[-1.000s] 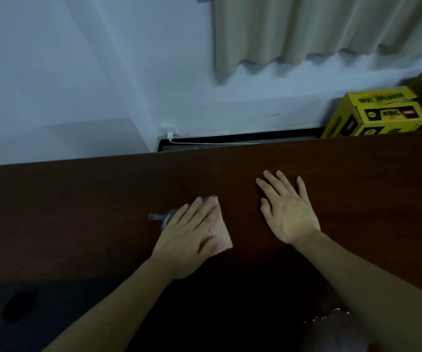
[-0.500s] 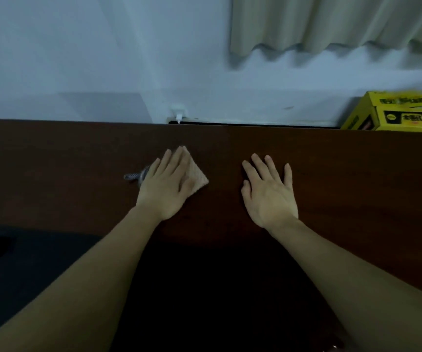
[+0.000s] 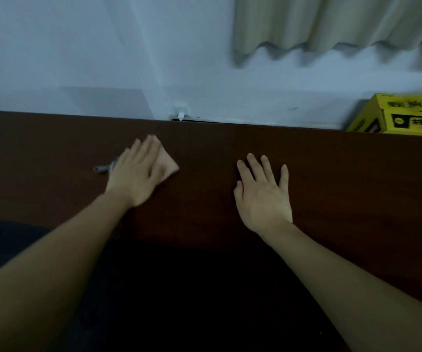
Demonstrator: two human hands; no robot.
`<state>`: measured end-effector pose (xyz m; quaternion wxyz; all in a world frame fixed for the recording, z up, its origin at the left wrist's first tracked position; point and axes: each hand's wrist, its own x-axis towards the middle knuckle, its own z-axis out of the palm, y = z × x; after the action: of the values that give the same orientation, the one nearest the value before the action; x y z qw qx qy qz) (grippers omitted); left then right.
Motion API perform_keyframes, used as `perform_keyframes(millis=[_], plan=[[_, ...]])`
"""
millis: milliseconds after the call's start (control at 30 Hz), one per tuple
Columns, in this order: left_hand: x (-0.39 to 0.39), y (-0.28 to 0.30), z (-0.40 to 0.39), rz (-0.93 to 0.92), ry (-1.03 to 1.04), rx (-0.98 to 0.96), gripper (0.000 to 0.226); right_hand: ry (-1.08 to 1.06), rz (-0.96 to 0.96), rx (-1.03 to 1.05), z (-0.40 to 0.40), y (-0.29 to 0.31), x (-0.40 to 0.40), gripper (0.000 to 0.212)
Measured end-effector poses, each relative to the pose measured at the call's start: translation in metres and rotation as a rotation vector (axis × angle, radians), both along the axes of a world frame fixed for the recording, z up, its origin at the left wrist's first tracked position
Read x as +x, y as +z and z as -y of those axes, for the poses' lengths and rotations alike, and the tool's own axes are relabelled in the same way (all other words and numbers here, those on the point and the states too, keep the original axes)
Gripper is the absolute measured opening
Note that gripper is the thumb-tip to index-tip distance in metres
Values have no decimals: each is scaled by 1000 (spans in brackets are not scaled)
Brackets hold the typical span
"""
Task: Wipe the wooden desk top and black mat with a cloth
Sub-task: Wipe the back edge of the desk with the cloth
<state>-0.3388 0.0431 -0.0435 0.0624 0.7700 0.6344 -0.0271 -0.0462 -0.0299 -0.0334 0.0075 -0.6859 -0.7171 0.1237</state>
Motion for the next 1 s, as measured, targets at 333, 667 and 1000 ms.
perform_keyframes(millis=[333,667,1000], plan=[[8,11,15,26,-98,-53,67,-12,-22,-5,1,4,-5,57],[-42,16,34,3,-469,-81,67,-54,52,-13,2,4,-6,58],[-21,3,-94,43,-76,4,63,-91,95,-7,-7,14,-40,59]])
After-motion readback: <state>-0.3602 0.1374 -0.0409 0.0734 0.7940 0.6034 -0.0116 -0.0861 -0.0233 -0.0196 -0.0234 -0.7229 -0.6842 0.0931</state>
